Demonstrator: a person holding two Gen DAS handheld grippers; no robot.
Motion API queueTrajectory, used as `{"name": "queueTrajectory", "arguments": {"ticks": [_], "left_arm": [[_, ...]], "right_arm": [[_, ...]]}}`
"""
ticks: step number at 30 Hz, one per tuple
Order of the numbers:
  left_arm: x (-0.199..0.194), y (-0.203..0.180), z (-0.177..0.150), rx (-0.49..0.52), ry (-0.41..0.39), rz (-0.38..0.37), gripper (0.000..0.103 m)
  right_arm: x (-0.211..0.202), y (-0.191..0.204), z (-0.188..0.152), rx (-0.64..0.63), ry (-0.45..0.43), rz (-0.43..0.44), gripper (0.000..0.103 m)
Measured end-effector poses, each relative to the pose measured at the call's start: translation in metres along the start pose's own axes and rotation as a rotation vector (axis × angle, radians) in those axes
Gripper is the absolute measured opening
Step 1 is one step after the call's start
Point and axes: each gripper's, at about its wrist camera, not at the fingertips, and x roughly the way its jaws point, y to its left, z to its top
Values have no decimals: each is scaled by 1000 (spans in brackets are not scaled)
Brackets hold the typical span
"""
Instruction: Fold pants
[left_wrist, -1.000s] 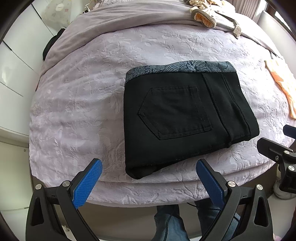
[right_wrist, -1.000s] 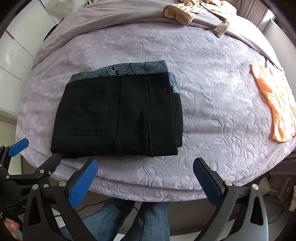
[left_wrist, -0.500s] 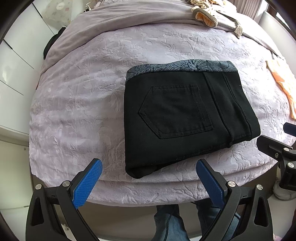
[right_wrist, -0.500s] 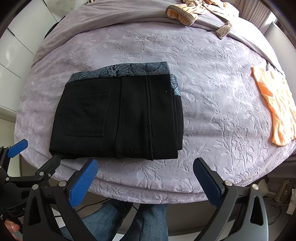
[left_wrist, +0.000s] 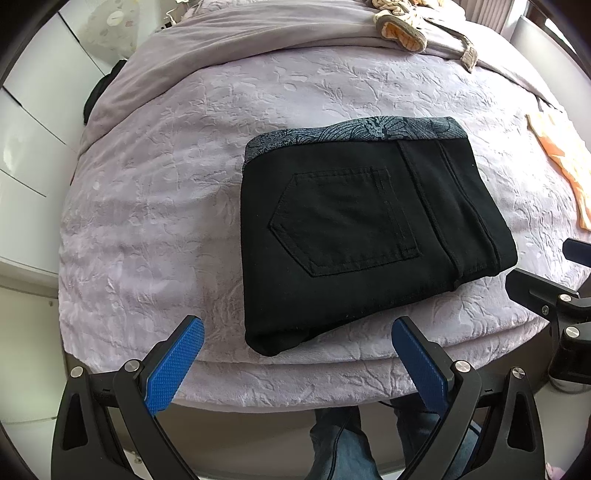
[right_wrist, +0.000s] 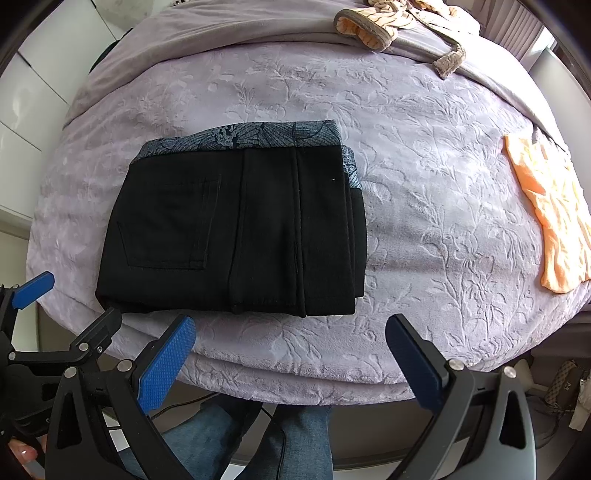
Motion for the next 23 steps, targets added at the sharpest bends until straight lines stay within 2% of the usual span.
{"name": "queueTrajectory", "arguments": {"ticks": [23], "left_arm": [[3,3,0,-30,0,-20,102]], "right_arm": [[3,-2,0,-4,4,-2,103]]}}
